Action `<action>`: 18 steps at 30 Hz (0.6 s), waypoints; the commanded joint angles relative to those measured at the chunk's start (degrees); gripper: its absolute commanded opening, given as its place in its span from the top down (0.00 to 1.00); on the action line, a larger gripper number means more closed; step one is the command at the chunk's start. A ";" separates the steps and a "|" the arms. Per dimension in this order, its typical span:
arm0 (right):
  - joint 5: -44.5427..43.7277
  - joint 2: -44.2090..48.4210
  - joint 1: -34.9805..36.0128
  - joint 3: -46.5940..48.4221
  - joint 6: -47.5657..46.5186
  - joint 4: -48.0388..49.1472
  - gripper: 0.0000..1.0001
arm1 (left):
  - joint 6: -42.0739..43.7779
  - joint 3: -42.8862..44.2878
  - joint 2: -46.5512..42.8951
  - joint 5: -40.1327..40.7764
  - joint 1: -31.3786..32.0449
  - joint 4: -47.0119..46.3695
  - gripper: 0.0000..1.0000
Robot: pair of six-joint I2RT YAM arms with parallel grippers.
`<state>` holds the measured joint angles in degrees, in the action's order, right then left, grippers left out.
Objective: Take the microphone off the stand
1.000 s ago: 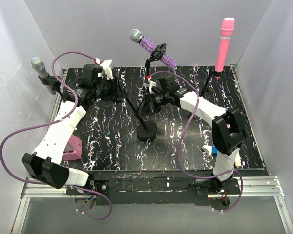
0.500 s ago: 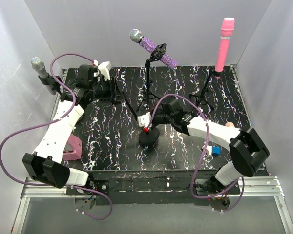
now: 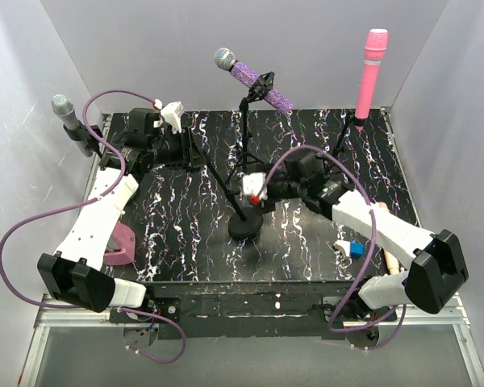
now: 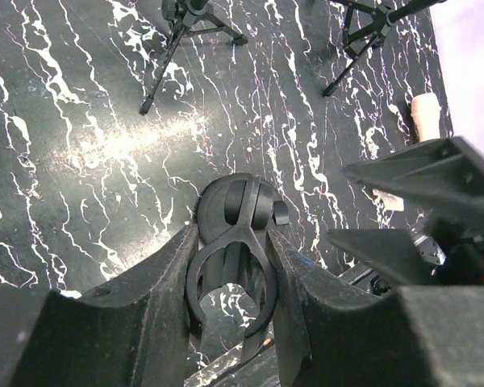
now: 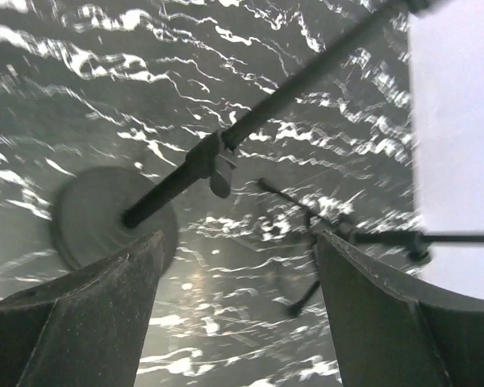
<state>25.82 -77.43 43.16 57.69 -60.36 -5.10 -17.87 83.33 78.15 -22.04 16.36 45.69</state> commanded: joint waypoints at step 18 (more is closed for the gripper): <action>27.79 -20.12 -8.44 23.61 81.18 -20.04 0.34 | 0.29 -5.11 -4.94 -5.20 0.60 -2.89 1.00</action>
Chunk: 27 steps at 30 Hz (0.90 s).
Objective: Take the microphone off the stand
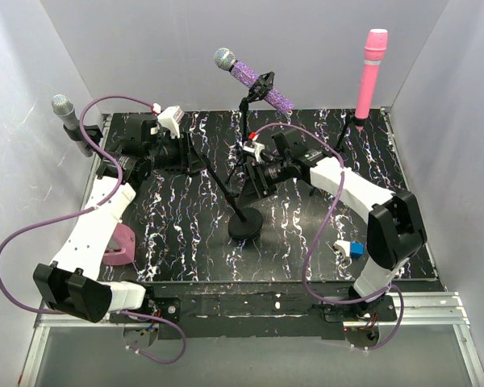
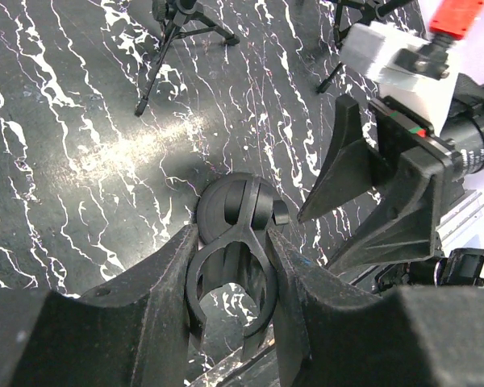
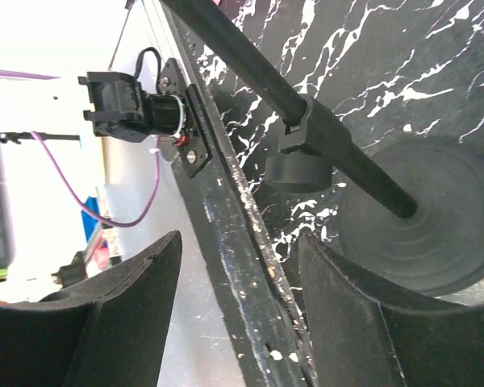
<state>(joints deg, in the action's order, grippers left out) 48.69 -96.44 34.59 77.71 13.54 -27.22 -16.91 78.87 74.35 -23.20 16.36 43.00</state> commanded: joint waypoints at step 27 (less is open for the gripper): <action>5.36 -9.02 -2.24 4.38 17.13 9.20 0.45 | 0.73 -0.38 -1.57 -4.57 0.52 1.29 1.00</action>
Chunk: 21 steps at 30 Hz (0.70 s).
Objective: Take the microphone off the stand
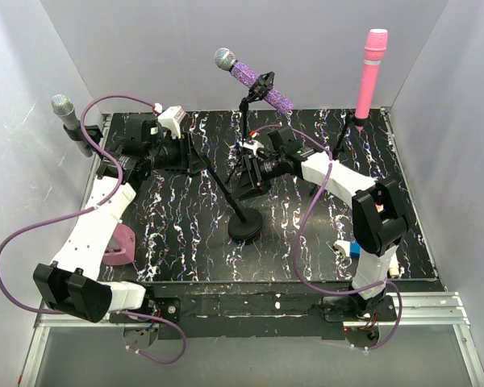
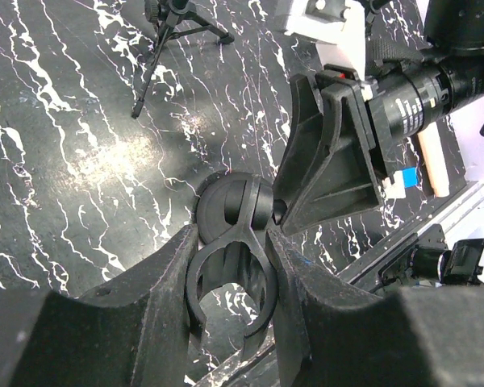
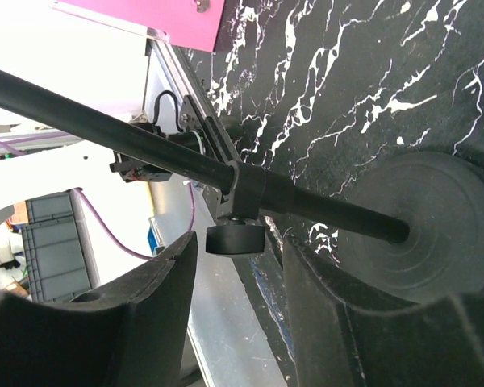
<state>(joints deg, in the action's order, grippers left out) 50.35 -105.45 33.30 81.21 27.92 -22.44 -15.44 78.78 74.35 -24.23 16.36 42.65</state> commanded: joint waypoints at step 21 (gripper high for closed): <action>3.35 -0.99 -0.52 2.81 -0.23 4.07 0.70 | -0.73 -0.12 -1.05 -2.84 0.17 1.56 1.00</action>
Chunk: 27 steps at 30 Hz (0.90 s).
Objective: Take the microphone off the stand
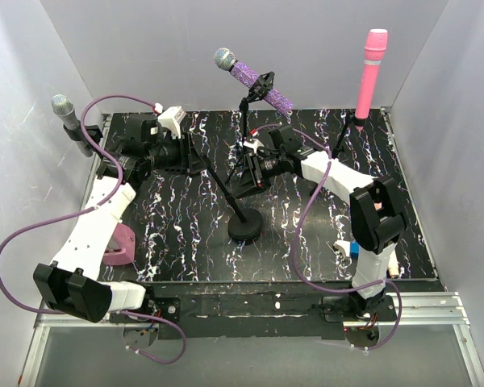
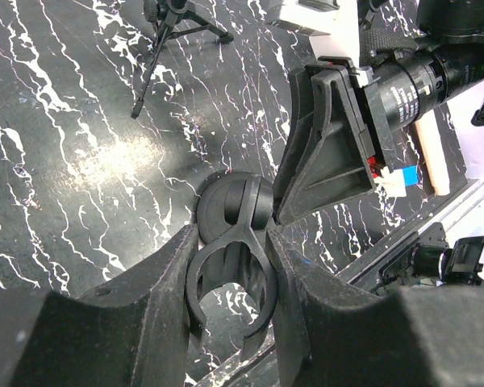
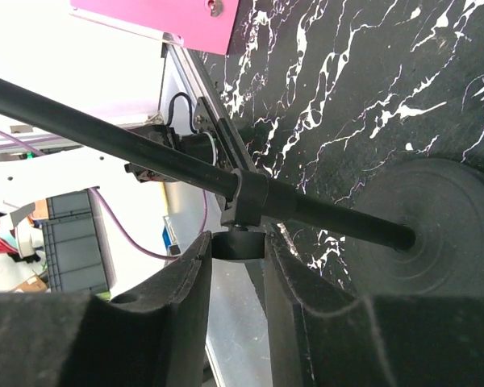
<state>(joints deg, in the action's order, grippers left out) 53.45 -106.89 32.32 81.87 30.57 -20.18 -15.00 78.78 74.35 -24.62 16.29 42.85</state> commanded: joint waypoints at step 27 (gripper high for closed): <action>-38.07 20.24 19.54 -39.14 -114.22 66.89 0.99 | -2.84 -1.18 -1.22 -2.54 -0.30 1.09 1.00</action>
<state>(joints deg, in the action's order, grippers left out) 15.31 -83.50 51.68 49.87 -59.90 17.37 -16.08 78.15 74.37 -23.31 15.46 43.03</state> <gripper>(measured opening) 0.244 0.345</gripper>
